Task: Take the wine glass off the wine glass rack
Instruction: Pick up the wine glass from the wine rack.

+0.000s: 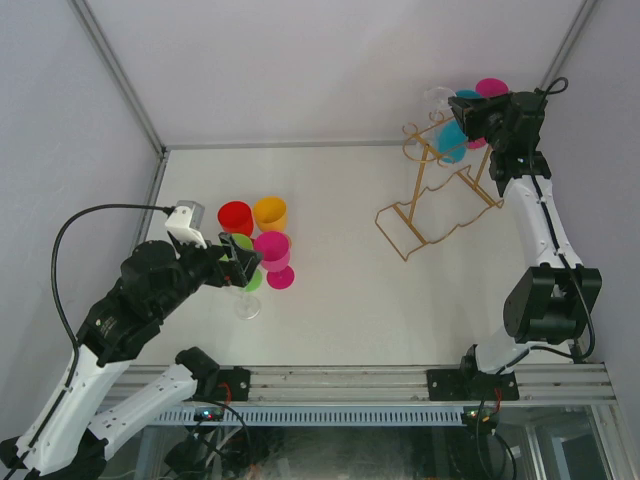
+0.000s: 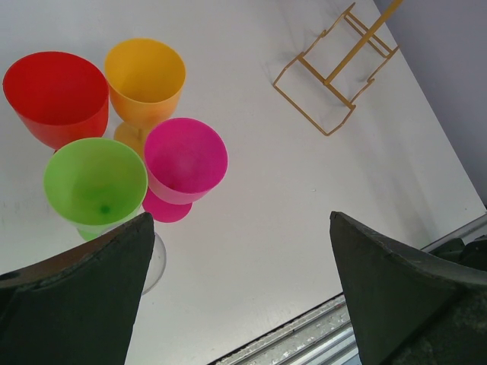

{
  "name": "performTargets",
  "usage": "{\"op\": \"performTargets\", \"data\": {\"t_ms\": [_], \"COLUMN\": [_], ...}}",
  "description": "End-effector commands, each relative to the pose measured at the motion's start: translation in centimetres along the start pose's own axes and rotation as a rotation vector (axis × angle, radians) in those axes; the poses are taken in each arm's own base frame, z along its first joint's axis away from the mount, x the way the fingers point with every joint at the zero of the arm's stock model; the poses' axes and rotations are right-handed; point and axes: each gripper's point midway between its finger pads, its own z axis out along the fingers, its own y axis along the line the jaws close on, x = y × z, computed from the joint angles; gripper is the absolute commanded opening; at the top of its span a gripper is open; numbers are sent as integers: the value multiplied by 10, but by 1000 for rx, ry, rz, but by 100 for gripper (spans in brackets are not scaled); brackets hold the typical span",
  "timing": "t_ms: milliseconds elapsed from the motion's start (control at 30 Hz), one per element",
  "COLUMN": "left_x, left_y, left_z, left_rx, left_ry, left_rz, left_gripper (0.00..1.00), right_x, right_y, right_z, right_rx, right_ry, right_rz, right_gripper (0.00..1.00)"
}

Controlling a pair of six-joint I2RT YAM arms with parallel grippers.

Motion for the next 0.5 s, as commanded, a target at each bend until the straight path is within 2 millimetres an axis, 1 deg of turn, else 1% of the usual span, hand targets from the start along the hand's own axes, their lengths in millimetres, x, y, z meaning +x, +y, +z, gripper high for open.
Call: {"op": "performTargets", "data": {"t_ms": [0, 300, 400, 467], "left_x": [1, 1, 1, 0], "left_y": [-3, -2, -2, -2], "left_z": [3, 2, 1, 1], "left_rx": [15, 15, 15, 14], "left_ry": [-11, -11, -13, -17], "left_rz": [-17, -14, -13, -13], "left_gripper": [100, 100, 100, 100], "right_x": [-4, -1, 6, 14], "right_y": [44, 53, 58, 64], "right_z": [0, 8, 12, 15], "right_rx": [-119, -123, -136, -149], "right_ry": [-31, -38, 1, 43], "right_rz": [-5, -16, -26, -55], "right_gripper": [0, 0, 0, 0]}}
